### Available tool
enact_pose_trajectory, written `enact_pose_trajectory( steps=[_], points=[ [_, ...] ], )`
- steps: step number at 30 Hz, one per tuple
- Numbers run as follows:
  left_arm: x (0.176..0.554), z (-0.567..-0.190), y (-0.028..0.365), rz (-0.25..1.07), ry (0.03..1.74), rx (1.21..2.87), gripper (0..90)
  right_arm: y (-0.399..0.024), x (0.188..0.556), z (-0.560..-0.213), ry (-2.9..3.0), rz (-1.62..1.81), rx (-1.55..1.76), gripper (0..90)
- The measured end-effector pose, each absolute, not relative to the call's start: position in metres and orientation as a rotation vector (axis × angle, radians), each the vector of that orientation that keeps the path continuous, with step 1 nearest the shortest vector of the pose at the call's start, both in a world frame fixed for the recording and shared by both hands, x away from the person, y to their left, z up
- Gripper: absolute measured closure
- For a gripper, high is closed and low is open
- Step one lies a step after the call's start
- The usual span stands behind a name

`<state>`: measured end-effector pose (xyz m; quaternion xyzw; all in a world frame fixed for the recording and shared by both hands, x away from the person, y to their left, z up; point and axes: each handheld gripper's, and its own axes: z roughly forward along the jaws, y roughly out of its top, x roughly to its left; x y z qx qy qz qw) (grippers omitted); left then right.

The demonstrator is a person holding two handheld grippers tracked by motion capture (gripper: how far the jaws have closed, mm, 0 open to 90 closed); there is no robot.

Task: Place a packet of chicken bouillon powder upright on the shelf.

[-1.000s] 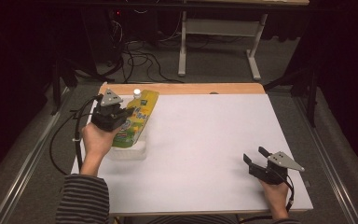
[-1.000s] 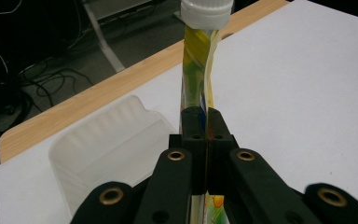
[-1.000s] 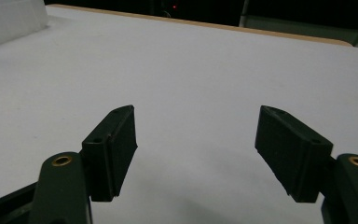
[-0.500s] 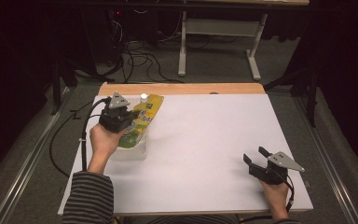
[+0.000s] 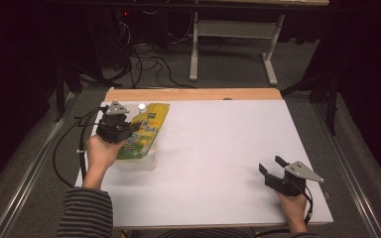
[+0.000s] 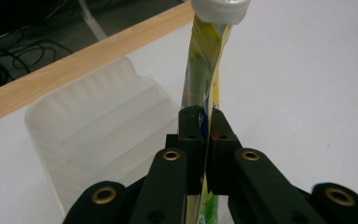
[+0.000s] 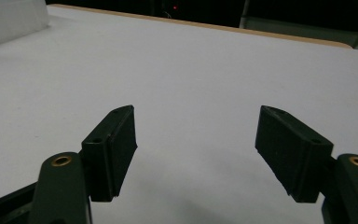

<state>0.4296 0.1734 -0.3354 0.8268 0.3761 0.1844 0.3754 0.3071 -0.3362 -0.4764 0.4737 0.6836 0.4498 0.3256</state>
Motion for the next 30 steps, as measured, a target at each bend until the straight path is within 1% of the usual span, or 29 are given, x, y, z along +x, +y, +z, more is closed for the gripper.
enact_pose_trajectory(
  steps=[5,8,15,16,19,22,27,30],
  points=[
    [0.427,-0.335,0.176,0.455,0.969,2.143,85.2,-0.336,0.307,-0.476,1.796,1.173,1.246,29.7],
    [0.427,-0.338,0.173,0.468,0.983,2.179,81.6,-0.336,0.307,-0.476,1.794,1.171,1.243,29.6],
    [0.426,-0.339,0.17,0.45,0.991,2.209,81.9,-0.336,0.307,-0.476,1.793,1.173,1.239,29.6],
    [0.426,-0.34,0.169,0.444,0.994,2.214,82.2,-0.336,0.307,-0.476,1.791,1.174,1.239,29.6],
    [0.425,-0.34,0.167,0.486,0.989,2.224,89.4,-0.336,0.307,-0.476,1.794,1.177,1.242,29.7],
    [0.428,-0.341,0.168,0.463,0.986,2.194,89.7,-0.335,0.309,-0.476,1.815,1.169,1.238,29.8],
    [0.43,-0.34,0.165,0.483,0.966,2.18,90.0,-0.334,0.309,-0.476,1.81,1.146,1.243,30.0],
    [0.429,-0.342,0.164,0.528,0.949,2.138,90.0,-0.335,0.309,-0.476,1.812,1.154,1.254,30.3]
  ],
)
